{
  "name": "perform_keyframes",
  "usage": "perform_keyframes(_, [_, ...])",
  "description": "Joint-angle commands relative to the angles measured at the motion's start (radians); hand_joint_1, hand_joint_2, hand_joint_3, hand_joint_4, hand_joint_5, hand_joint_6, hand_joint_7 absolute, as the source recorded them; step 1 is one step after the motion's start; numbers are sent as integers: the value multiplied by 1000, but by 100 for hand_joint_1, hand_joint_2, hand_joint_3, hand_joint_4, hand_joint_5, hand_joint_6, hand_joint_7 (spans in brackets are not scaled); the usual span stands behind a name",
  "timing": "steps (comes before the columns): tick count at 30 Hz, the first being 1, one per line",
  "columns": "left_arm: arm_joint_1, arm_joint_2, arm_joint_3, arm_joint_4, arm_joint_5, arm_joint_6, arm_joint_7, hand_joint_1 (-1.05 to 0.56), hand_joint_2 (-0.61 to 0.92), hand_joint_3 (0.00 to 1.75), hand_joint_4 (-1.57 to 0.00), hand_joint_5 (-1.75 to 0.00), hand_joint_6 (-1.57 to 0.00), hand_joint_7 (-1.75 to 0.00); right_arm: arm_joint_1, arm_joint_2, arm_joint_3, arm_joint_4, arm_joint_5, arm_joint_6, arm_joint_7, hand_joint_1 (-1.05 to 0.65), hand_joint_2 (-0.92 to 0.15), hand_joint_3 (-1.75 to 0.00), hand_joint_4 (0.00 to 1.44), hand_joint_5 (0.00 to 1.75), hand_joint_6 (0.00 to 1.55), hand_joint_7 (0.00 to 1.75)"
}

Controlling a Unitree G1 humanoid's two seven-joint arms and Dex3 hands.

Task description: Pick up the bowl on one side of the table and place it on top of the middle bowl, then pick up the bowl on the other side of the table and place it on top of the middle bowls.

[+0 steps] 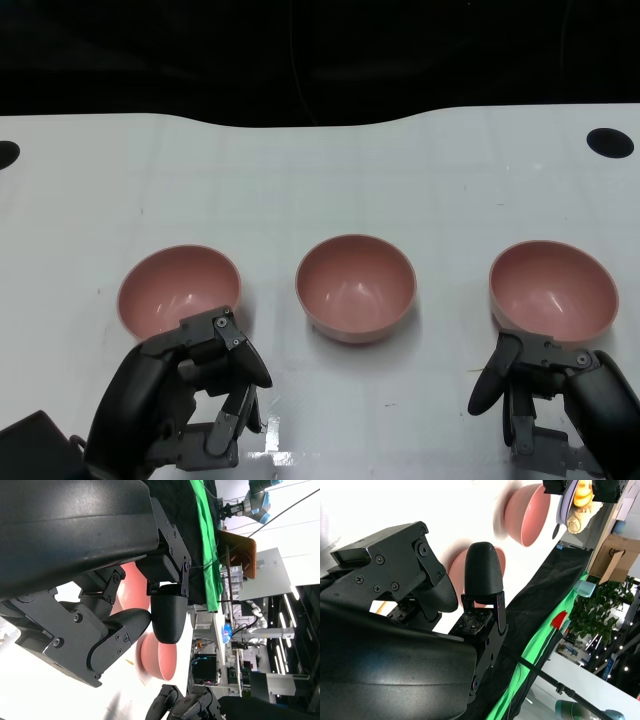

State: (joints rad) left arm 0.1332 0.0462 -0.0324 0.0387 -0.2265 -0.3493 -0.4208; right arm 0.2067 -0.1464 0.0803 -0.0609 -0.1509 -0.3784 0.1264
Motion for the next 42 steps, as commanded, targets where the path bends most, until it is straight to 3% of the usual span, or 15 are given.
perform_keyframes(1, [-1, 14, 11, 11, -4, -9, -2, -22, 42, 131, -83, -174, -79, -148, -8, -10, -7, 9, 9, -21, -2, -2, -28, -153, 87, 175, 81, 140])
perform_keyframes(17, [-8, 14, 10, 26, 1, -23, -4, -22, 40, 133, -83, -174, -79, -148, -14, -9, -7, 23, 7, -25, -4, -2, -27, -153, 87, 174, 81, 139])
perform_keyframes(27, [-9, 13, 7, 25, 3, -20, 0, -21, 42, 132, -81, -174, -79, -146, -22, -14, -14, 30, 5, -38, -7, -2, -34, -142, 84, 167, 79, 131])
perform_keyframes(30, [-8, 13, 7, 26, 5, -21, 1, -22, 42, 132, -81, -174, -79, -146, -31, -21, -17, 40, 10, -53, 1, -4, -42, -124, 76, 151, 76, 114])
perform_keyframes(32, [-8, 13, 7, 29, 5, -26, -1, -22, 42, 132, -82, -174, -79, -146, -34, -30, -19, 40, -9, -56, -5, -12, -50, -104, 67, 132, 70, 93])
perform_keyframes(35, [-8, 12, 7, 32, 6, -36, -1, -22, 42, 132, -82, -174, -79, -147, -34, -41, -25, 27, -55, -48, -31, -19, -59, -77, 53, 118, 61, 71])
perform_keyframes(40, [-8, 15, 8, 31, 14, -36, 5, -22, 42, 131, -82, -173, -79, -147, -39, -50, -36, 11, -113, -43, -72, -27, -81, -22, 35, 108, 48, 50])
perform_keyframes(42, [-11, 14, 10, 38, 14, -41, 1, -22, 42, 131, -83, -173, -79, -147, -44, -61, -42, 14, -152, -54, -96, -31, -84, -12, 30, 99, 44, 43])
